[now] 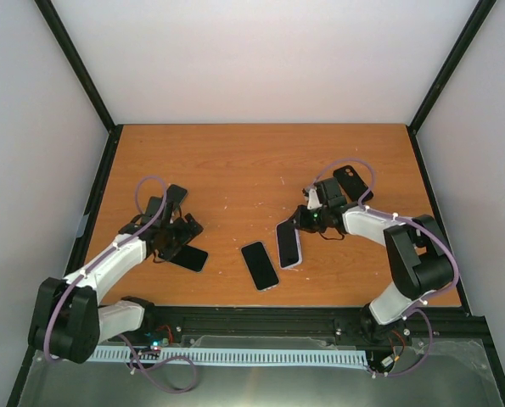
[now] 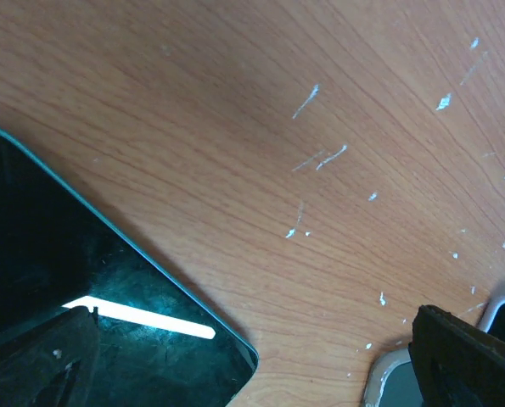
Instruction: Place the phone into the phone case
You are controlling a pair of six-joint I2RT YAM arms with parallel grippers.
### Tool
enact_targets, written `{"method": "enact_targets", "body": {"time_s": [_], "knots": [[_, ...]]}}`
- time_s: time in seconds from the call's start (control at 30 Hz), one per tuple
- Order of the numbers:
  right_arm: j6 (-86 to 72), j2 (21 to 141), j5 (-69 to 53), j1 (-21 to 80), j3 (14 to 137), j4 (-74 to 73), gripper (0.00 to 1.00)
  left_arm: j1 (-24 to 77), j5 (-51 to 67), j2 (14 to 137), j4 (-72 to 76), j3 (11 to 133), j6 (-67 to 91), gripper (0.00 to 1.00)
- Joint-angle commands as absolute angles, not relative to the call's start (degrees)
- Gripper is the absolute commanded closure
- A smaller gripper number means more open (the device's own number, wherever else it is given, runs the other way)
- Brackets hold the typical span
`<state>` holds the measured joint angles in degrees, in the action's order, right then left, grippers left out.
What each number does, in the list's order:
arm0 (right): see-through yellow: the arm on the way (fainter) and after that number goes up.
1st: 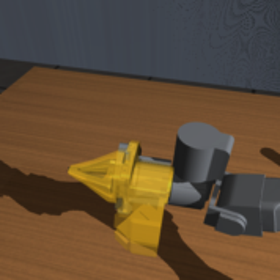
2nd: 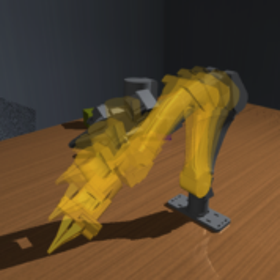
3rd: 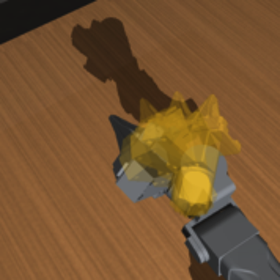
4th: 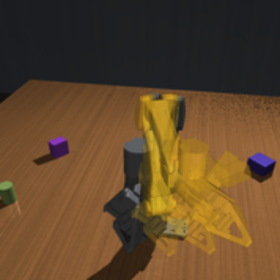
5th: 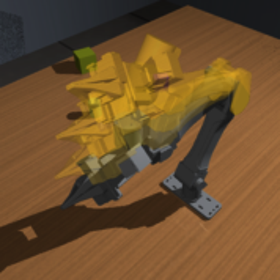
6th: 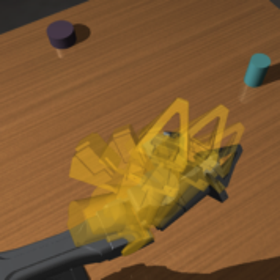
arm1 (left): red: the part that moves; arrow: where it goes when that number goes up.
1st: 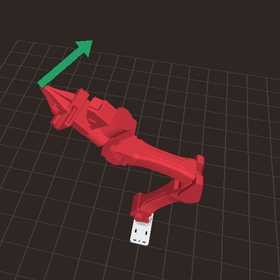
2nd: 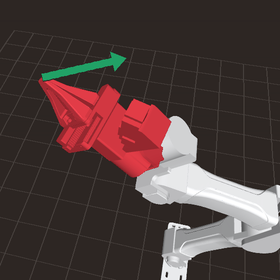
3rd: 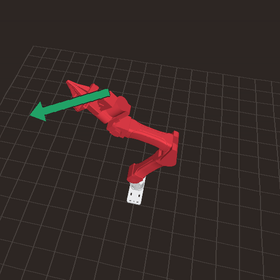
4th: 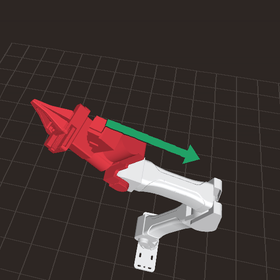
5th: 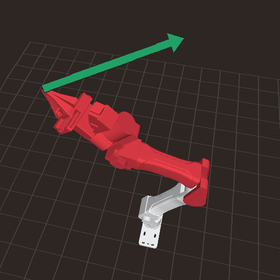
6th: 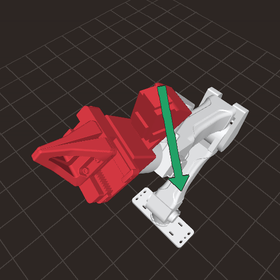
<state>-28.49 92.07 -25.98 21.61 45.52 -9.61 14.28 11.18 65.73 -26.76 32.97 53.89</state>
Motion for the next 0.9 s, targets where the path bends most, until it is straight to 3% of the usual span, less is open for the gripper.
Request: {"method": "enact_targets", "body": {"time_s": [0.0, 0.23, 0.4, 0.63, 0.87], "knots": [[-26.19, 94.02, -21.8, 20.68, 46.53, -10.86, 0.81, 13.49, 10.9, 67.15, -27.02, 33.59, 56.88, 0.0], [-26.95, 92.96, -17.8, 20.61, 47.69, -14.53, 0.66, 13.54, 10.55, 67.0, -27.18, 33.34, 58.4, 0.0], [-27.97, 90.05, -16.13, 20.65, 47.45, -17.79, 0.63, 13.54, 8.89, 66.22, -27.95, 33.22, 59.03, 0.01], [-31.33, 84.19, -22.86, 21.84, 42.44, -13.67, 0.96, 13.4, 4.92, 65.32, -29.79, 33.01, 61.47, 0.01], [-34.41, 85.93, -24.74, 22.47, 37.95, -8.26, 0.97, 13.12, 5.44, 66.15, -30.39, 32.72, 64.31, 0.01]]}}
